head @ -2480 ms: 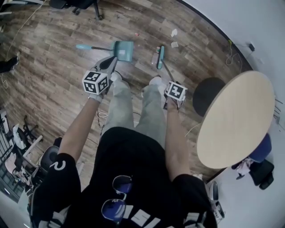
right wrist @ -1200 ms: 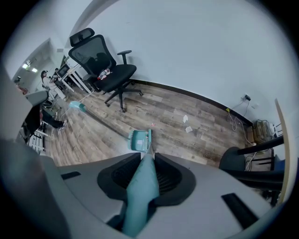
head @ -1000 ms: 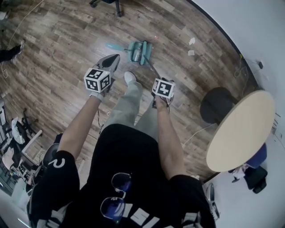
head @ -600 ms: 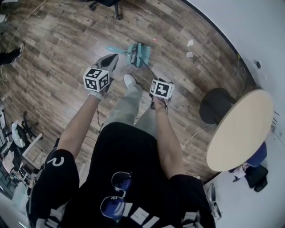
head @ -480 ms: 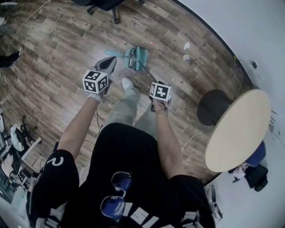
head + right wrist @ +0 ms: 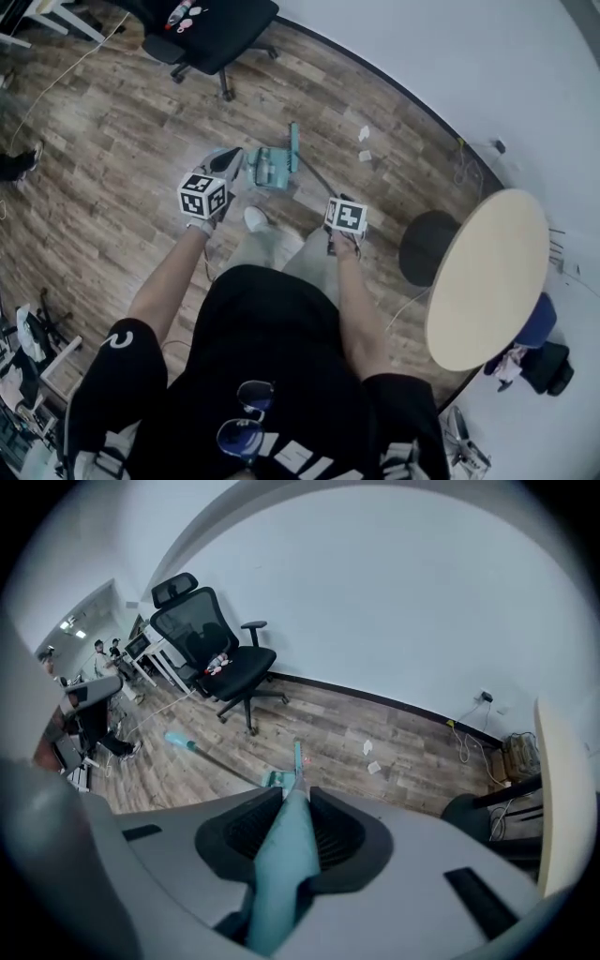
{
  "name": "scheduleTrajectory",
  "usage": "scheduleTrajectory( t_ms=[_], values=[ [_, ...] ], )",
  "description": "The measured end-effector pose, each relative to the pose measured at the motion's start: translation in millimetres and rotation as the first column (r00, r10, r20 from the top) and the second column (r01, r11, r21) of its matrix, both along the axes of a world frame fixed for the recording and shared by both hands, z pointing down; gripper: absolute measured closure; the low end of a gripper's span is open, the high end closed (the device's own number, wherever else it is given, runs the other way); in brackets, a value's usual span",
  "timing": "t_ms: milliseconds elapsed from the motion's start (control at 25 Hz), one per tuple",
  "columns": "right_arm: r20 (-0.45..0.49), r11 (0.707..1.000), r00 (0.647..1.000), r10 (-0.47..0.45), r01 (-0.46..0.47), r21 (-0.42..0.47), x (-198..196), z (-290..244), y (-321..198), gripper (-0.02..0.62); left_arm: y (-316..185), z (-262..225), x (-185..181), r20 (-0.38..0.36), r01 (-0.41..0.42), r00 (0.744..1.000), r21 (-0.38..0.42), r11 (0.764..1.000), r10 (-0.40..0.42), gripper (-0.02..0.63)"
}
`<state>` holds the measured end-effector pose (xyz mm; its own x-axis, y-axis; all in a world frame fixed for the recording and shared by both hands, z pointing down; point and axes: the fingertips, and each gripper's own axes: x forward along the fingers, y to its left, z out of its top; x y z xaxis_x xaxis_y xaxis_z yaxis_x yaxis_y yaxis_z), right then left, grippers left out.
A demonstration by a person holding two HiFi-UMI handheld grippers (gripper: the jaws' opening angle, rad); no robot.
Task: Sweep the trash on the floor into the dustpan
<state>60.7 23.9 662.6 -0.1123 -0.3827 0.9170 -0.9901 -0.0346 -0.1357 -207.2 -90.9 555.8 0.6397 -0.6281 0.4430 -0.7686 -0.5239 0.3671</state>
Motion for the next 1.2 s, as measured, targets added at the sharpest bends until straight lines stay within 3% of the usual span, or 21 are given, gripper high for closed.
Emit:
scheduleTrajectory(
  t_ms=[240,440,640,880,1200],
  values=[
    [-0.042,0.995,0.997,0.061,-0.057,0.086,32,-24,-23,0.51,-18,-15,10,0.007,-0.045,0.999,0.04,0.998,0.045,0.609],
    [-0.045,0.99,0.994,0.096,-0.091,0.105,41,-31,-26,0.51,-29,-19,17,0.019,-0.075,0.997,0.044,0.996,0.074,0.609],
    [-0.052,0.988,0.991,0.125,-0.119,0.099,69,-27,-36,0.51,-48,-16,46,0.024,-0.095,0.995,0.032,0.995,0.094,0.609],
    [-0.032,0.987,0.989,0.147,-0.145,0.063,127,-15,-52,0.509,-73,-8,108,0.041,-0.117,0.992,0.001,0.993,0.117,0.609],
    [-0.038,0.98,0.98,0.197,-0.197,0.02,243,6,-87,0.51,-126,13,225,0.049,-0.169,0.984,-0.04,0.985,0.171,0.609]
  ],
)
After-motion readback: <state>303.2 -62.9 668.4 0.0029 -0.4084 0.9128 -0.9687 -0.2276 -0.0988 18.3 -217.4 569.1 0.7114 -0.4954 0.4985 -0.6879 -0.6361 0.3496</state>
